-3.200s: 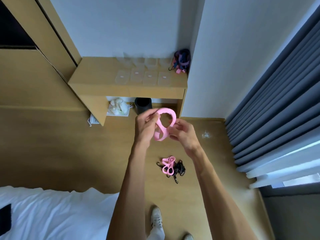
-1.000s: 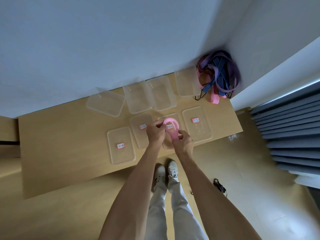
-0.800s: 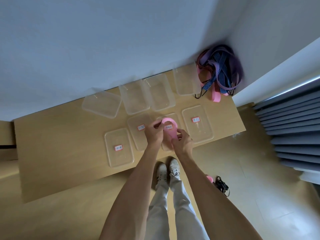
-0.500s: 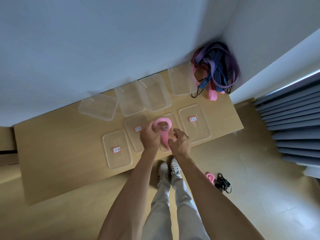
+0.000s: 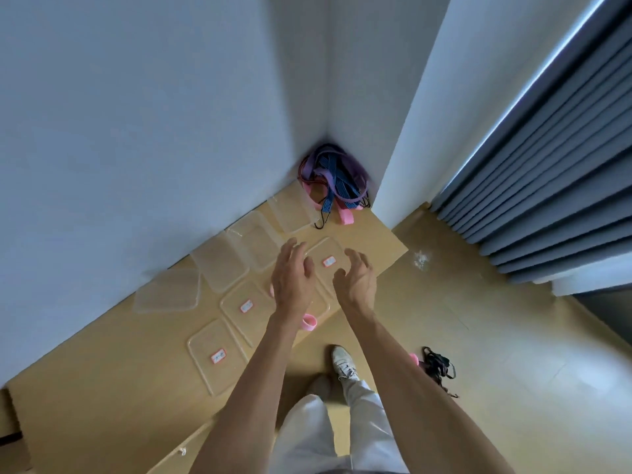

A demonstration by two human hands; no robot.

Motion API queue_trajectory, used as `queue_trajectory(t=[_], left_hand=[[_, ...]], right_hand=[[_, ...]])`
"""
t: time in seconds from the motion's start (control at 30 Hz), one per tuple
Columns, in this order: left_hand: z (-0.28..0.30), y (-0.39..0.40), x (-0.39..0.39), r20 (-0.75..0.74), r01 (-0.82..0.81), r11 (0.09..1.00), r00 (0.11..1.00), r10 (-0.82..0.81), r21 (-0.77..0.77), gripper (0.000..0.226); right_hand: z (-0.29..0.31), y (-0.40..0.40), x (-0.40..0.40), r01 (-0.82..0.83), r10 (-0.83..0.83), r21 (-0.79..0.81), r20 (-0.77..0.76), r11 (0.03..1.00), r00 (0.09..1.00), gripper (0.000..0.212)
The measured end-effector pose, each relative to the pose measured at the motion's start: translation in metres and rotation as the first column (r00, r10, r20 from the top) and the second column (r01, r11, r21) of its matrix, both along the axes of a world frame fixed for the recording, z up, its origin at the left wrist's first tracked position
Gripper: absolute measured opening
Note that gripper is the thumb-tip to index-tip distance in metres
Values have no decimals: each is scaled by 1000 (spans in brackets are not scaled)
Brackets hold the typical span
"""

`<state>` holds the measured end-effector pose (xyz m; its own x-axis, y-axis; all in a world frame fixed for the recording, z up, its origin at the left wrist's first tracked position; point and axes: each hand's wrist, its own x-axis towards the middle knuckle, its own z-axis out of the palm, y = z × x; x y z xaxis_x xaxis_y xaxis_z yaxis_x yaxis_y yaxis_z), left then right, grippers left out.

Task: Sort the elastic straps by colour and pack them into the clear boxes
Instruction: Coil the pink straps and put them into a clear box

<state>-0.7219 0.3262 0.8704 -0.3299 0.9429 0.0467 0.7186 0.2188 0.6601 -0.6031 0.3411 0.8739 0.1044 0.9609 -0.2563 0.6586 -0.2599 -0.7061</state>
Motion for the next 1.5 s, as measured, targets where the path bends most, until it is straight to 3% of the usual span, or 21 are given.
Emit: queue_trajectory(t=[0.17,0.43,0.63,0.73,1.0,1.13,1.27,1.5], left_hand=[[24,9,48,24,242,968,969,-244,63,26],[25,-33,141,-75,585,805,811,-580,99,35],[-1,-92,225,-54,654,755,756,-653,30,40],[-15,-122,268,-44,722,692,691,-722,-22,42],[-54,-188,377,-62,734,662,662,-747,-149,43],[-120,-213,431,-39,752,598,613,-789,-279,41],[-139,-224,432,-4,729,622,648,-761,-285,38],[-323,-215,462,-8,679,617,670,-742,-397,32]], right_hand=[[29,-24,42,201,-204,68,42,977,978,54],[57,-99,134,364,-377,115,133,924,917,55],[30,-177,204,443,-439,49,265,895,859,54],[13,-217,247,485,-468,2,266,875,843,53],[-23,-282,366,510,-475,-95,256,855,842,50],[-90,-306,420,519,-475,-218,224,826,851,49],[-109,-319,419,513,-480,-230,186,827,858,45],[-302,-307,443,533,-495,-311,196,787,846,29]])
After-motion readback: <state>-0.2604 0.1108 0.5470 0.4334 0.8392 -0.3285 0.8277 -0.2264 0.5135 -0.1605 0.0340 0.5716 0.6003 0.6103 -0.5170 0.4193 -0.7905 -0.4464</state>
